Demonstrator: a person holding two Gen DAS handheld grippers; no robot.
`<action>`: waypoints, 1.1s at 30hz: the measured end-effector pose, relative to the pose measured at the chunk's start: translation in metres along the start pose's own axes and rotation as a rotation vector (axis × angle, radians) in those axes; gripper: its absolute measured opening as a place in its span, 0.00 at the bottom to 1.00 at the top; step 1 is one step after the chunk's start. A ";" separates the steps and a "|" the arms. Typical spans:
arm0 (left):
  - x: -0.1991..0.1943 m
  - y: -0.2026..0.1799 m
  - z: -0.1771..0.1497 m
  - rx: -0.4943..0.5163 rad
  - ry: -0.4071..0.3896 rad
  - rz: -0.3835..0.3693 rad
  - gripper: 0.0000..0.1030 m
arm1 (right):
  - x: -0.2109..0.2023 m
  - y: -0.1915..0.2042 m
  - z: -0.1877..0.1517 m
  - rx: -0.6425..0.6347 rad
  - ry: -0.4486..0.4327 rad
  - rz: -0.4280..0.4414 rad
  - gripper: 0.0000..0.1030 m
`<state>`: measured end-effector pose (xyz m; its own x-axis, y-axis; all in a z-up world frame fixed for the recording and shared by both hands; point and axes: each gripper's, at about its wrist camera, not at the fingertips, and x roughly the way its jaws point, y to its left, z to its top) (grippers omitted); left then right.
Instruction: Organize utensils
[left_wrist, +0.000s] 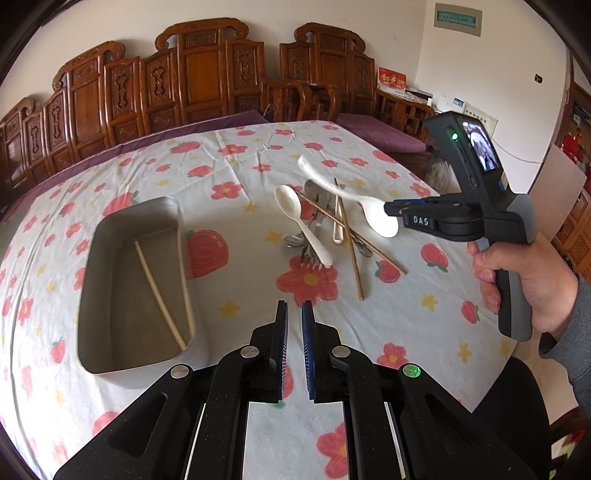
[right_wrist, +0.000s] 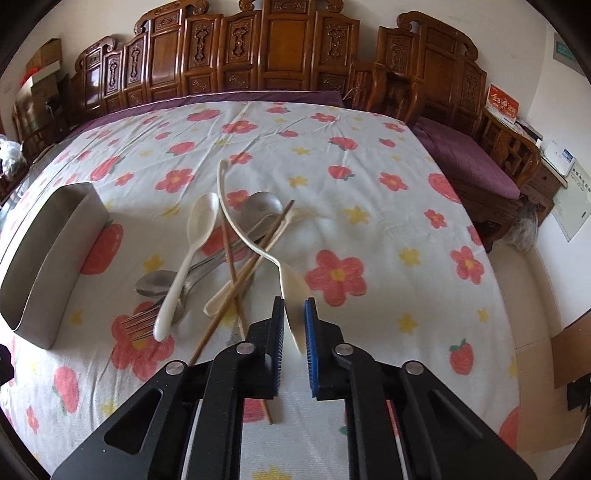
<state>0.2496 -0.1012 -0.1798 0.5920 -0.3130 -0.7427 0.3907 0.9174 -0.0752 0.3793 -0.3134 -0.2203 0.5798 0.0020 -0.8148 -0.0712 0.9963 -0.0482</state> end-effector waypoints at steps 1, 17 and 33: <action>0.003 -0.002 0.001 0.001 0.006 -0.001 0.07 | 0.000 -0.003 -0.001 0.007 0.004 -0.002 0.06; 0.067 -0.057 0.019 0.054 0.080 -0.017 0.12 | -0.021 -0.060 -0.035 0.178 0.056 0.091 0.02; 0.122 -0.080 0.033 0.078 0.167 0.025 0.15 | -0.023 -0.084 -0.038 0.233 0.041 0.141 0.02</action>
<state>0.3136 -0.2209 -0.2421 0.4794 -0.2397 -0.8442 0.4347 0.9005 -0.0089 0.3409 -0.4000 -0.2191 0.5441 0.1434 -0.8267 0.0428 0.9793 0.1980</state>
